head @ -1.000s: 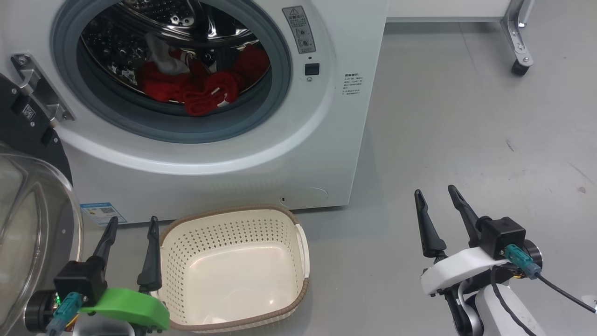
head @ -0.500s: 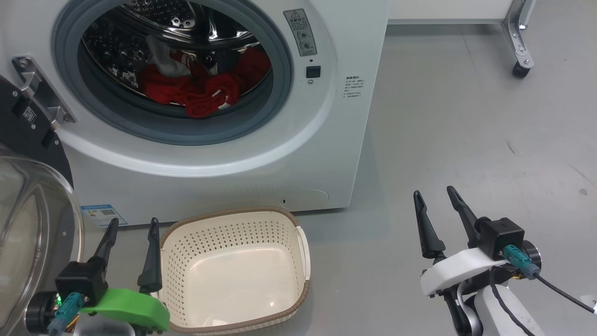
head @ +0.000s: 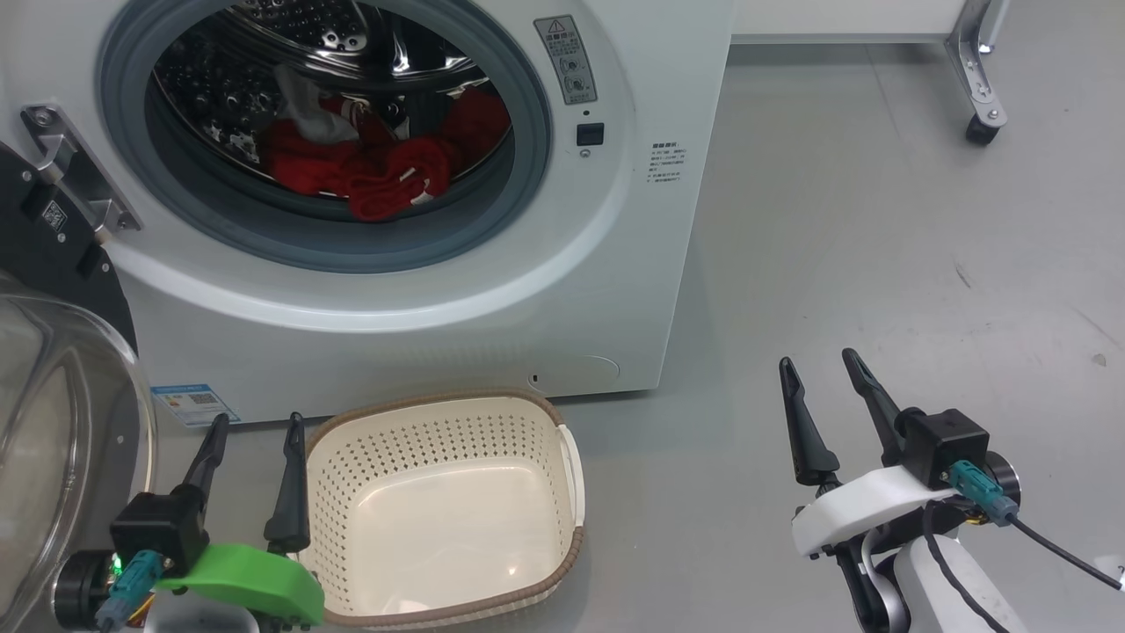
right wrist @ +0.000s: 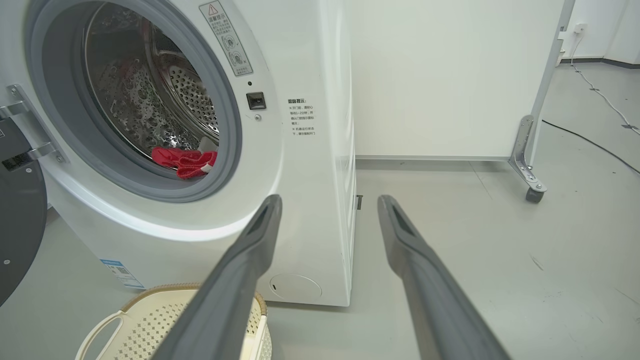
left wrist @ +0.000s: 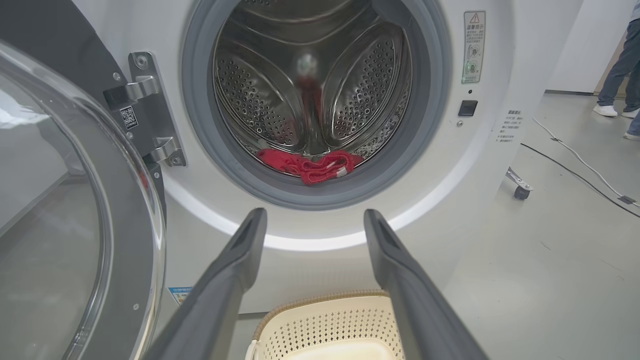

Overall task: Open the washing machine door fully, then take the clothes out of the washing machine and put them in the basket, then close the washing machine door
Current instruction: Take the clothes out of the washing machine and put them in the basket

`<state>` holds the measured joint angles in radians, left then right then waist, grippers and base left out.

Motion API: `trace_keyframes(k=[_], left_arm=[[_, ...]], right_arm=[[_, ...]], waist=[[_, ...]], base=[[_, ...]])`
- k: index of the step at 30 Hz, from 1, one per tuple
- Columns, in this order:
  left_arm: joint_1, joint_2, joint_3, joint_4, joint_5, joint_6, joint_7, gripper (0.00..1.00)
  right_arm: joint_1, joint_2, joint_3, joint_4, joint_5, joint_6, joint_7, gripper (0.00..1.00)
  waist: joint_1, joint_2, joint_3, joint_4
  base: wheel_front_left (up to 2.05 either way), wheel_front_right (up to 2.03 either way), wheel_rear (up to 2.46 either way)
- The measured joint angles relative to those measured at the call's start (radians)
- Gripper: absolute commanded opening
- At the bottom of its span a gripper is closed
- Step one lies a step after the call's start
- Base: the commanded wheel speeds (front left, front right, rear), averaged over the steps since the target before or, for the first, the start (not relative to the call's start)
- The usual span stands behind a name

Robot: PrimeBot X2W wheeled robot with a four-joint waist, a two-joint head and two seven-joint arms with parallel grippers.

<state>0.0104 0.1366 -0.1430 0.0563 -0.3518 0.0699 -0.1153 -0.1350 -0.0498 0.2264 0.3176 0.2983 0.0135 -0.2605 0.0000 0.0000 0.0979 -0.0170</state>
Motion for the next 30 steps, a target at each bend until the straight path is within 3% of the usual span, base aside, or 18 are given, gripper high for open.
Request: trace_keyframes(k=[12,20,30], left_arm=[[-0.035,-0.015,-0.048,0.038,-0.009,-0.024,0.037,1.00],[-0.184,-0.028,-0.058,0.125,-0.042,-0.058,0.081,1.00],[-0.414,-0.053,-0.019,0.256,-0.114,-0.067,0.154,1.00]], right_arm=[[-0.006,0.000,0.002,-0.028,-0.002,-0.006,0.000,1.00],[-0.050,0.000,0.009,-0.058,-0.012,-0.007,0.000,1.00],[-0.124,-0.001,0.045,-0.088,-0.006,-0.007,0.000,1.00]], waist=[[0.0000,0.0000,0.061,-0.012],[0.0000,0.0000,0.148,-0.024],[0.0000,0.0000,0.281,-0.055]], base=[[0.00,0.00,0.00],[0.00,0.00,0.00],[0.00,0.00,0.00]])
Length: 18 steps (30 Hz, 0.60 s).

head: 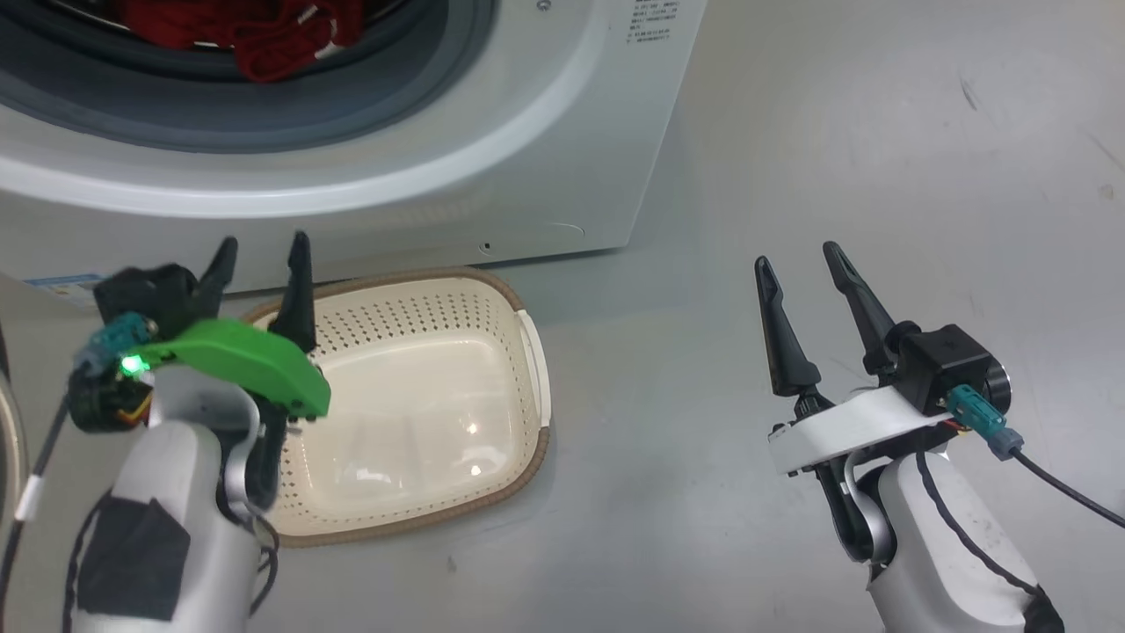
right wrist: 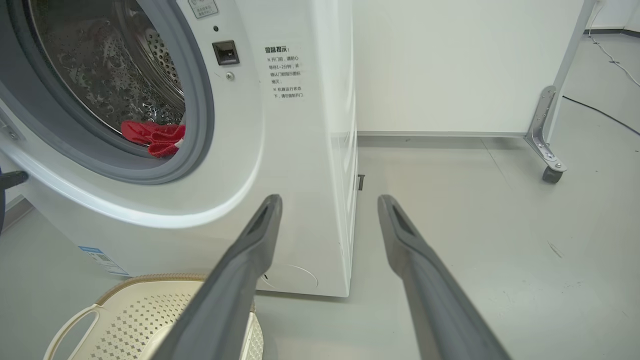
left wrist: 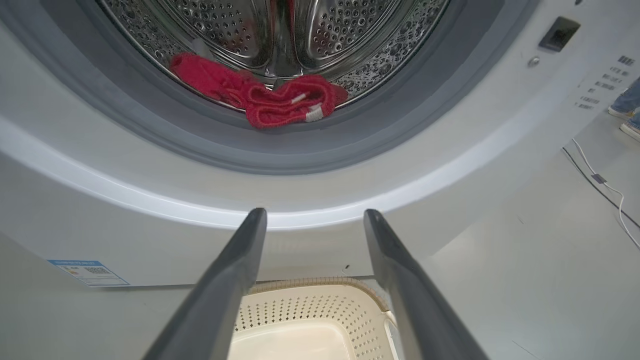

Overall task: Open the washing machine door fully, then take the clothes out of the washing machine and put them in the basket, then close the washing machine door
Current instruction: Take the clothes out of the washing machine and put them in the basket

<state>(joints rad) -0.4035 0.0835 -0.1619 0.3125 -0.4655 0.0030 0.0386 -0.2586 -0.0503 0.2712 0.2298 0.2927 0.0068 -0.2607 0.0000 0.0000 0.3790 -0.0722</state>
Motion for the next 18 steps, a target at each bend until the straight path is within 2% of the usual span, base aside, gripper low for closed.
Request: trace_keyframes(k=[7,18], left_arm=[[-0.196,0.017,0.051,0.032,-0.032,-0.012,0.032,1.00],[-0.469,0.137,0.128,0.109,-0.036,-0.018,0.067,1.00]], right_arm=[[-0.065,-0.001,0.033,-0.028,0.024,-0.001,0.000,1.00],[-0.137,-0.002,0.097,-0.042,0.084,-0.001,0.000,1.00]], waist=[[0.0001,0.0000,0.097,-0.034],[0.0002,0.0000,0.223,-0.119]], base=[[0.00,0.00,0.00],[0.00,0.00,0.00]])
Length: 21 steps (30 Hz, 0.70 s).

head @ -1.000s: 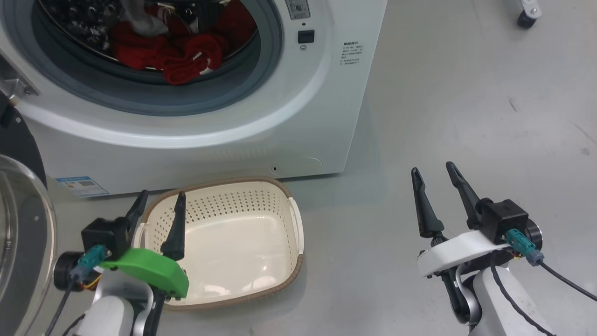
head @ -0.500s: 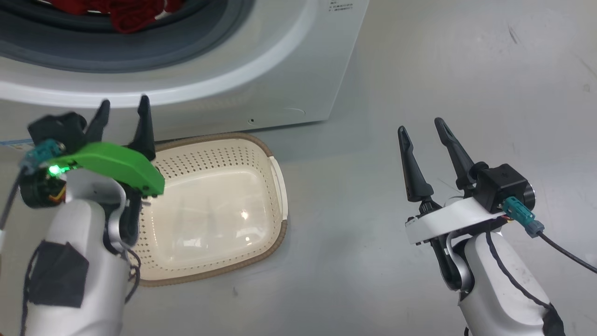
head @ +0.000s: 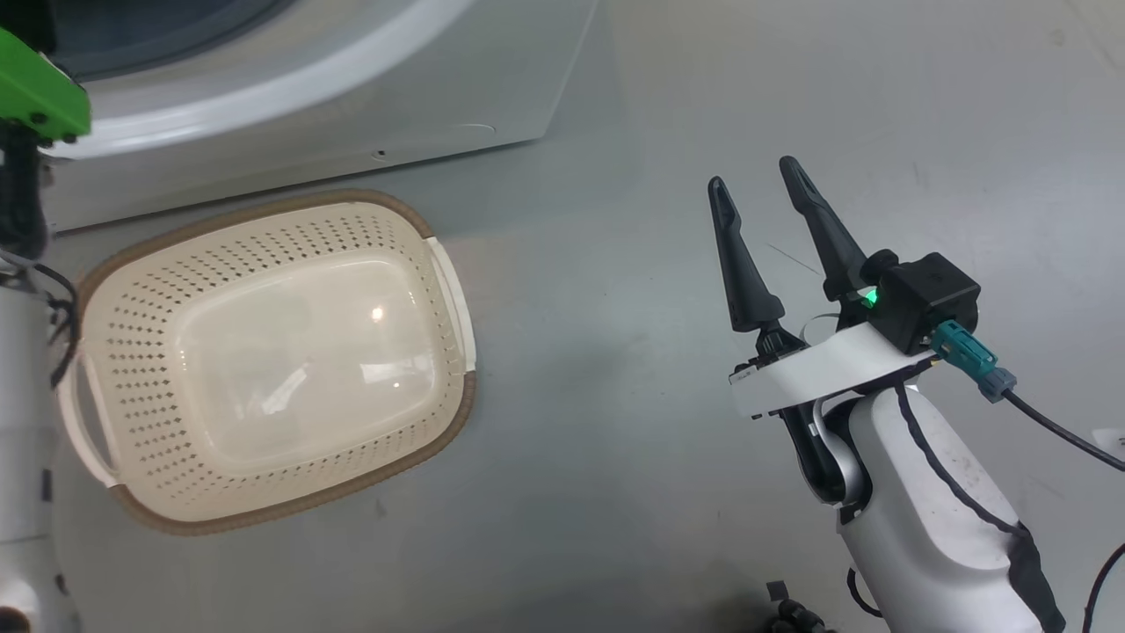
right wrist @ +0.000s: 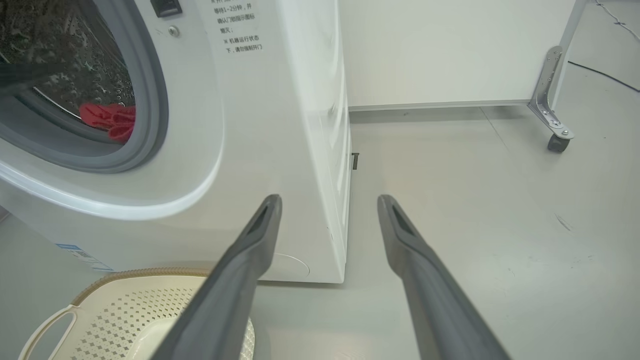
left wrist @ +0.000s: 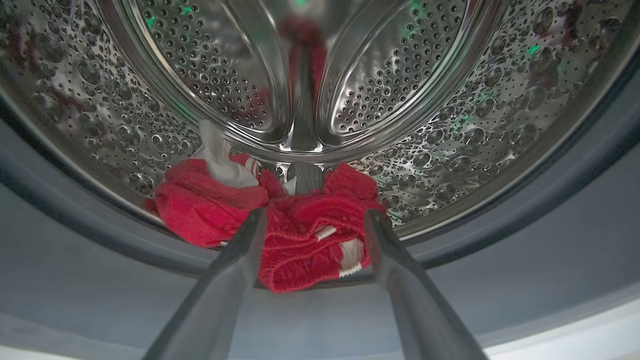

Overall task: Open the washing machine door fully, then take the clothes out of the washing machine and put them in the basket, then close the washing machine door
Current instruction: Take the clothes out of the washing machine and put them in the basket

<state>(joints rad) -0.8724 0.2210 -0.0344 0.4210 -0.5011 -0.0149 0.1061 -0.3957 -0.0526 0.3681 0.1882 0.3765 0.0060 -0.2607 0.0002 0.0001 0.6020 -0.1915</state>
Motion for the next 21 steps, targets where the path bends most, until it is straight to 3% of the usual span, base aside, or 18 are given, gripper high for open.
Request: trace_keyframes(k=[14,21], left_arm=[[-0.169,0.111,0.054,0.150,-0.007,-0.001,0.087,1.00],[-0.239,0.143,0.049,0.214,-0.020,-0.014,0.188,1.00]], right_arm=[[-0.029,0.000,0.077,0.000,0.064,-0.009,0.000,1.00],[-0.029,0.001,0.090,-0.001,0.073,-0.019,0.000,1.00]], waist=[[-0.0001,0.0000,0.060,-0.138],[-0.0001,0.0000,0.077,-0.186]], base=[[0.00,0.00,0.00],[0.00,0.00,0.00]])
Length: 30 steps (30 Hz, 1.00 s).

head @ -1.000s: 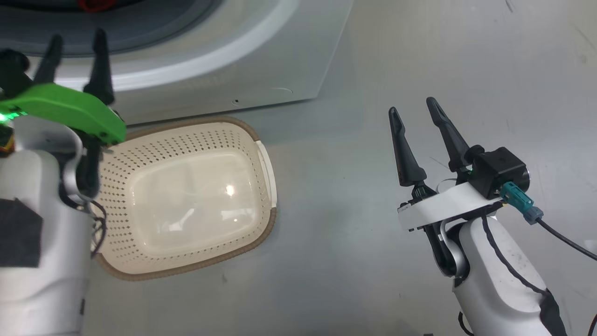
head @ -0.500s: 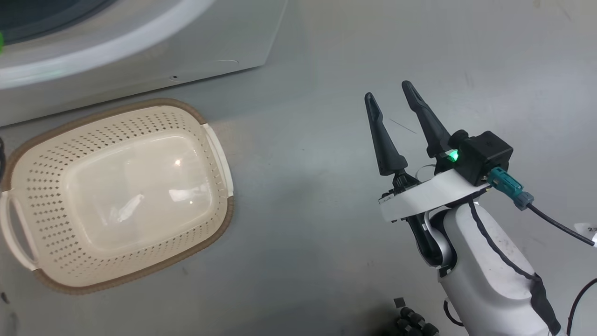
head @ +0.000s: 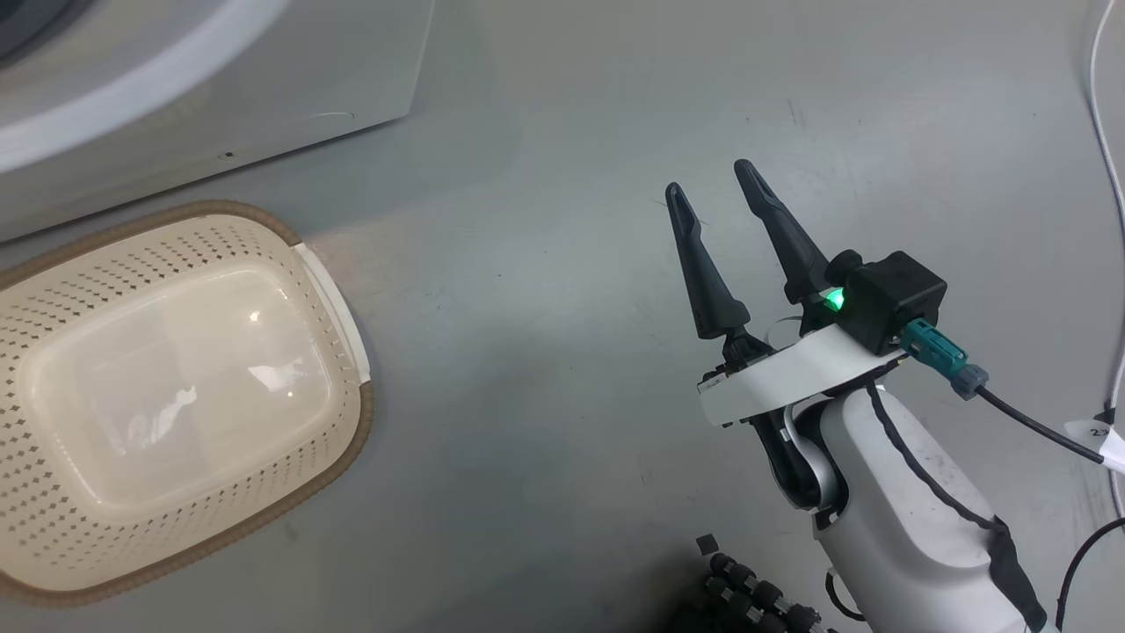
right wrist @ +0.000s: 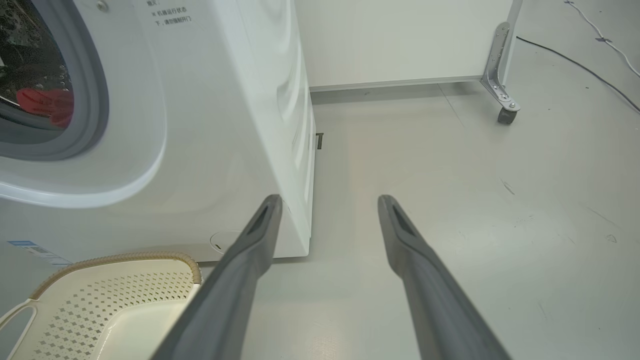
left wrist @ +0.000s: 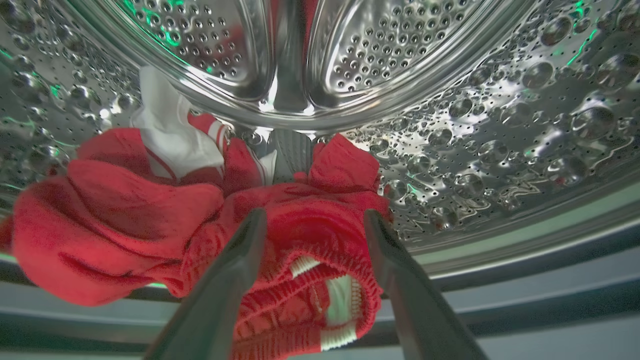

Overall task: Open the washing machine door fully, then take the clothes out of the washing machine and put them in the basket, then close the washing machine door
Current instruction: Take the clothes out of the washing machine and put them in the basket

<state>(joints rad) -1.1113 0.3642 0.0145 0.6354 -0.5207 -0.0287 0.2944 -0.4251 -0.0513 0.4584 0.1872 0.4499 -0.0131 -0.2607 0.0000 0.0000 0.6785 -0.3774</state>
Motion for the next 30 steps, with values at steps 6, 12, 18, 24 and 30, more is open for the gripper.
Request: trace_keyframes(k=[6,12,18,24,30], left_arm=[[-0.016,0.002,-0.010,0.058,-0.007,0.000,0.087,1.00],[-0.033,0.003,-0.027,0.101,-0.014,0.000,0.182,1.00],[-0.066,0.007,-0.033,0.121,-0.016,0.000,0.237,0.47],[-0.081,0.022,-0.050,0.131,-0.014,0.000,0.260,0.00],[-0.084,0.030,-0.073,0.131,0.014,0.000,0.253,0.00]], right_arm=[[0.000,0.001,0.002,0.000,0.007,-0.010,0.000,1.00],[0.000,0.001,0.007,-0.001,0.008,-0.016,0.000,1.00],[-0.006,0.002,0.013,-0.006,0.010,-0.018,0.000,1.00],[-0.018,0.002,0.013,-0.008,0.018,-0.025,0.000,1.00],[-0.021,0.002,0.013,-0.008,0.019,-0.026,0.000,1.00]], waist=[[0.0000,0.0000,0.009,-0.010],[0.0000,0.0000,0.012,-0.011],[0.0000,0.0000,0.017,-0.011],[0.0000,0.0000,0.021,-0.012],[0.0000,0.0000,0.023,-0.008]], base=[[0.00,0.00,0.00],[0.00,0.00,0.00],[0.00,0.00,0.00],[0.00,0.00,0.00],[0.00,0.00,0.00]])
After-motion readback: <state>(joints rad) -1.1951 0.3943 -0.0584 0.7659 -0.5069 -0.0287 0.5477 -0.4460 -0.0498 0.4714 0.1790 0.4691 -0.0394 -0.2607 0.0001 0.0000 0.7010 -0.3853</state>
